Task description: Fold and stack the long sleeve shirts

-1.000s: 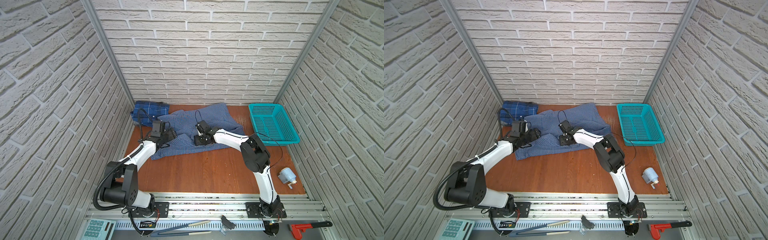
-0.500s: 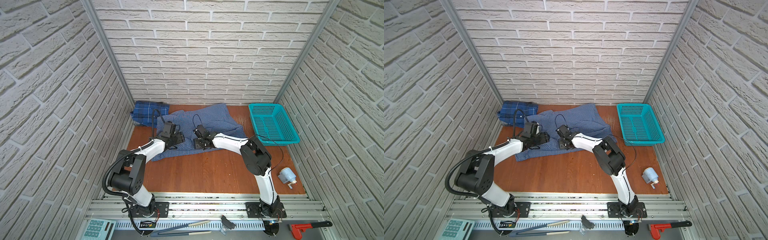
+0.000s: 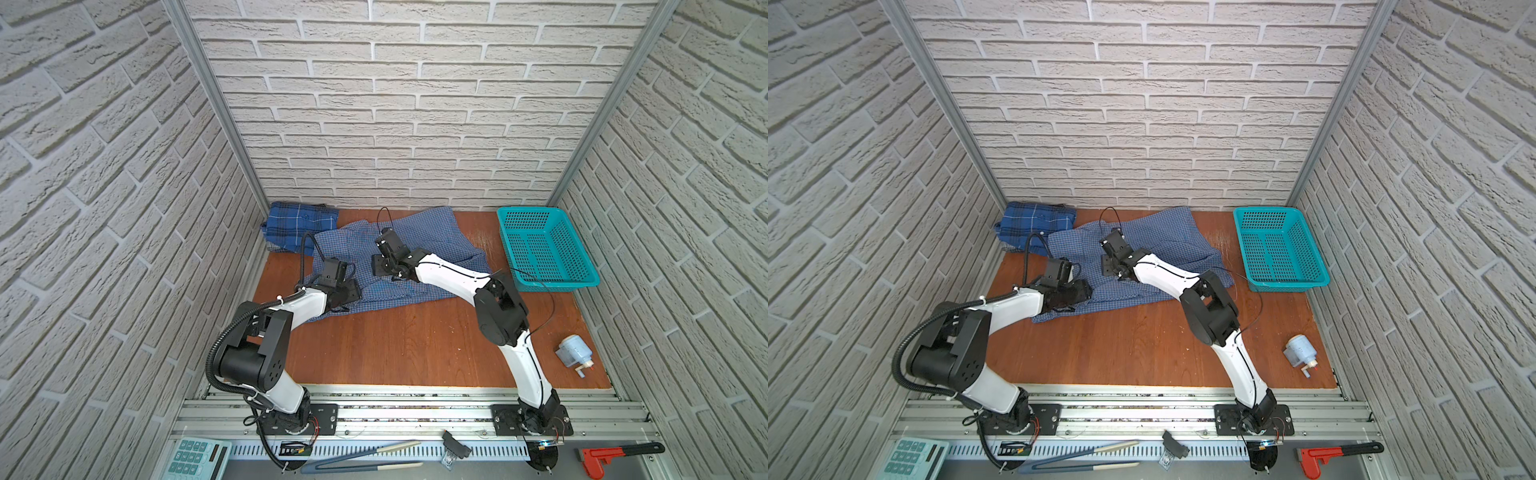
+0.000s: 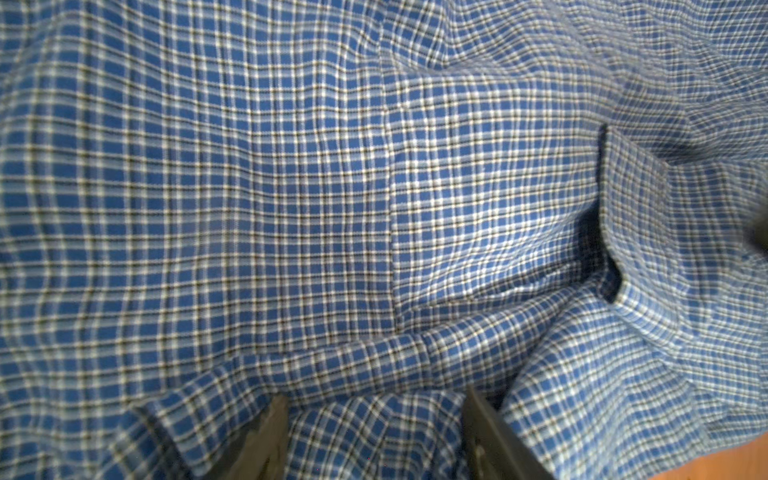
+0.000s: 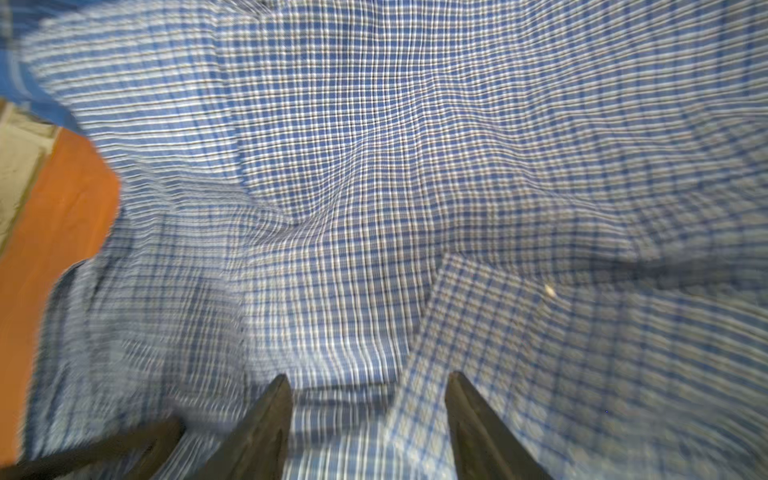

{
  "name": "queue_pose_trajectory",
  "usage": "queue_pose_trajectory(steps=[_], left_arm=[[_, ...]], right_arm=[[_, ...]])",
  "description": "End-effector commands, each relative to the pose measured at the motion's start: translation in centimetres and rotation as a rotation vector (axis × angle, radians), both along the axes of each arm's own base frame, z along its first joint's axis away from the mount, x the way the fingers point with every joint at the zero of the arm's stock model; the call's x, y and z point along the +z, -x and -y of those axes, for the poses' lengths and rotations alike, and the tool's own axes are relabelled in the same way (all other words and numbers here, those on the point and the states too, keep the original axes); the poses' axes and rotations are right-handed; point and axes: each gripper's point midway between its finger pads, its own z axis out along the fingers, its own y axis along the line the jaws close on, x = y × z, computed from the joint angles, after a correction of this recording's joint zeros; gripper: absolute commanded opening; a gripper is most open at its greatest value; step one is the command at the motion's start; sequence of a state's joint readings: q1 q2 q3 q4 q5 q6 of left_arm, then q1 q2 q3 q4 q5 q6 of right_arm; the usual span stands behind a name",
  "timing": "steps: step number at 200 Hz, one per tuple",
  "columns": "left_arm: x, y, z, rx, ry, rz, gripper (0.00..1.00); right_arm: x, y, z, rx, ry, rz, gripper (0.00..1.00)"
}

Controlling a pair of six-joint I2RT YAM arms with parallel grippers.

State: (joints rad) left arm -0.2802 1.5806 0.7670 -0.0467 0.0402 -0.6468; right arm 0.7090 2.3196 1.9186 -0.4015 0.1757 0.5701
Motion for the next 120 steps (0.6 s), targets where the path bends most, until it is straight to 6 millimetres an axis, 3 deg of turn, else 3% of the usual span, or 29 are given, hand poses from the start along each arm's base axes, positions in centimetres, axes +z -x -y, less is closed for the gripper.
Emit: queue_pose_trajectory(steps=[1, 47, 77, 101, 120], left_arm=[[-0.3, 0.2, -0.6, 0.001, -0.001, 0.011, 0.66], [-0.5, 0.7, -1.4, 0.013, 0.01, 0.006, 0.66], [-0.2, 0.6, -1.0, 0.005, 0.027, 0.015, 0.67], [-0.3, 0.2, -0.8, 0.015, 0.019, -0.002, 0.74], [1.1, -0.1, -1.0, 0.019, -0.015, 0.008, 0.8]], right_arm=[[-2.7, 0.6, 2.0, -0.064, 0.14, -0.057, 0.61], [-3.5, 1.3, 3.5, -0.093, 0.187, -0.057, 0.55], [-3.2, 1.6, 3.0, -0.053, 0.187, -0.062, 0.28], [-0.9, 1.9, 3.1, -0.05, 0.178, -0.033, 0.1], [3.3, 2.0, 2.8, -0.033, 0.117, 0.025, 0.06]])
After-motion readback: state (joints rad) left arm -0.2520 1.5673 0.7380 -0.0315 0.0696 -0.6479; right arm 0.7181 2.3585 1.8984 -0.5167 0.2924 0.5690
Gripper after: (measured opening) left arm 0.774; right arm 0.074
